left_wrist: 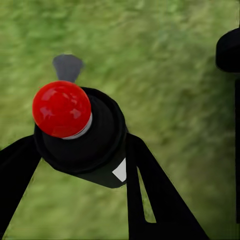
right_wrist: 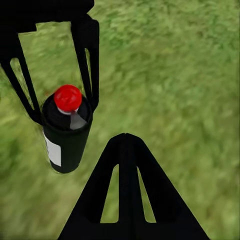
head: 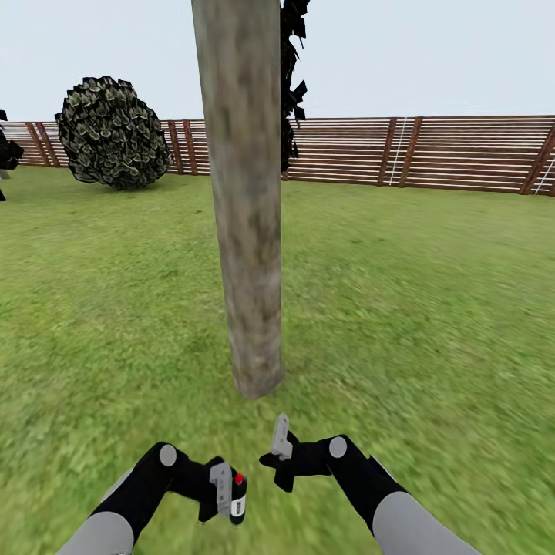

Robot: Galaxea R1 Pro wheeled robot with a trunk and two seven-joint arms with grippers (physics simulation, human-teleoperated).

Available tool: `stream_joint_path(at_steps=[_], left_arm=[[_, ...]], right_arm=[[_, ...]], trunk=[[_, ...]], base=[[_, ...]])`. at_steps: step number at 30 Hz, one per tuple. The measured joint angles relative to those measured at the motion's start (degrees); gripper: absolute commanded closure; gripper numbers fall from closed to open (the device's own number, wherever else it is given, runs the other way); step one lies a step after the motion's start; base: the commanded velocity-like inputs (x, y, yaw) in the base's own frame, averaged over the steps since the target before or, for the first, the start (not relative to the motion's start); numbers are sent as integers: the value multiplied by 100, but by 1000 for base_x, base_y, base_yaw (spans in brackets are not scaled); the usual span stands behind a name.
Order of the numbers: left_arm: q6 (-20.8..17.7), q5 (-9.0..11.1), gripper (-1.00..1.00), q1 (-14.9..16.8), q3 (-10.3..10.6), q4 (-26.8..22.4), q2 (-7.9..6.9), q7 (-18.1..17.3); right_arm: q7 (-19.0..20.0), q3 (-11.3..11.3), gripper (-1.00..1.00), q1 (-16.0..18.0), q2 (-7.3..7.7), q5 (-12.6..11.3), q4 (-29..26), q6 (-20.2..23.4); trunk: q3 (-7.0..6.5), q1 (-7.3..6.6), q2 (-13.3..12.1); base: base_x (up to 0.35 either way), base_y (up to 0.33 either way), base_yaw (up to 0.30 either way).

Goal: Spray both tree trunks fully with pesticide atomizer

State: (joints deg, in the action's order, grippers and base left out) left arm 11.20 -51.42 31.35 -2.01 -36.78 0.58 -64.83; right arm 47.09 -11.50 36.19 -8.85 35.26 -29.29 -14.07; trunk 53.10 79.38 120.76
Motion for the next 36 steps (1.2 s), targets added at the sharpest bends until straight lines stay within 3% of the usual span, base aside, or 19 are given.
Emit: stream_joint_path(at_steps=[9, 13, 23, 36], left_arm=[[-1, 31, 100, -7, -5, -162, 11, 1], [0, 78, 100, -17, -21, -191, 43, 296], [9, 95, 100, -25, -51, -192, 132, 472], [19, 108, 100, -30, -53, -192, 254, 504]], right_arm=[[0, -6, 100, 3, -3, -5, 0, 0], [0, -8, 100, 0, -10, -6, 0, 0], [0, -7, 100, 1, -11, -6, -8, 0], [0, -8, 100, 1, -11, -6, -9, 0]], trunk=[[0, 0, 0], [0, 0, 0], [0, 0, 0], [0, 0, 0]], base=[[0, 0, 0], [0, 0, 0], [0, 0, 0], [0, 0, 0]])
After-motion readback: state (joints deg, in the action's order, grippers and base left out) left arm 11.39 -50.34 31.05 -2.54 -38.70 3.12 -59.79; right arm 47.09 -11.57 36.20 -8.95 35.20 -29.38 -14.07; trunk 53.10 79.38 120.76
